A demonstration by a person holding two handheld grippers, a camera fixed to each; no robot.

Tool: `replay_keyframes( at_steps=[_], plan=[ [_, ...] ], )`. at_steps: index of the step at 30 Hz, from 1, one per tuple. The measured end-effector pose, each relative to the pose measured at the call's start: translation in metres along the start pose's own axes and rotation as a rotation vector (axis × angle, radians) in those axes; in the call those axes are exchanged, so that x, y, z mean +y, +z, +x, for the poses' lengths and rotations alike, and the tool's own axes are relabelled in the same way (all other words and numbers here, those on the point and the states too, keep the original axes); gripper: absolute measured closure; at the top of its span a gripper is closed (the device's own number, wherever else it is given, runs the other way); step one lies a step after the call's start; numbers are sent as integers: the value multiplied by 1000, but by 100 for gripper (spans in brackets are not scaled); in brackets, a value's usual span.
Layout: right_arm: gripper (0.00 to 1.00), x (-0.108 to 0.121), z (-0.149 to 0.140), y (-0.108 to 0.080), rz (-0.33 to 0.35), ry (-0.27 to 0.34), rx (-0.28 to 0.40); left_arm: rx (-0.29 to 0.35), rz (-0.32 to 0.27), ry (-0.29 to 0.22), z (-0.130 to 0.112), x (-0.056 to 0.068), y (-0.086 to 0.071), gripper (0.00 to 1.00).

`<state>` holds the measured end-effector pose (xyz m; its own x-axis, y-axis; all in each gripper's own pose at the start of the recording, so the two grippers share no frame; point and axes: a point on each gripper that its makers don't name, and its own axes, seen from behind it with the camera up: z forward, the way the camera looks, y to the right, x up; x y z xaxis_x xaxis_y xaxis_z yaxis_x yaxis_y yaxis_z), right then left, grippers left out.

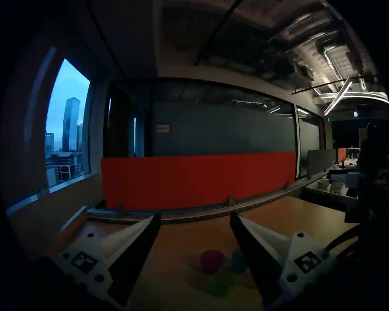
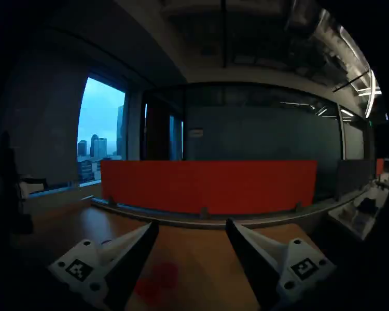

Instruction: Pour water

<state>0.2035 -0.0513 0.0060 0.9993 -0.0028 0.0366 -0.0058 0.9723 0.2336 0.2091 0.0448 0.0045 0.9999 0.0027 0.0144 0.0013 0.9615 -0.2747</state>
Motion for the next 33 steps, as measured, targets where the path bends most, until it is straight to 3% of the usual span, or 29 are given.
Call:
replay_keyframes(
  at_steps=[15,21,27,33],
  plan=[
    [1,-55,12,-3,278,-42,-7,-3,-194,23,3,26,-7,2],
    [1,-78,17,-5,371,-14,-13,-7,-254,-17,3,37,-8,2],
    [1,-92,19,-7,429,-28,-18,-10,-293,-46,5,39,-8,2],
    [1,-104,18,-8,473,-50,-18,-29,-334,-24,1,44,-10,2]
  ],
)
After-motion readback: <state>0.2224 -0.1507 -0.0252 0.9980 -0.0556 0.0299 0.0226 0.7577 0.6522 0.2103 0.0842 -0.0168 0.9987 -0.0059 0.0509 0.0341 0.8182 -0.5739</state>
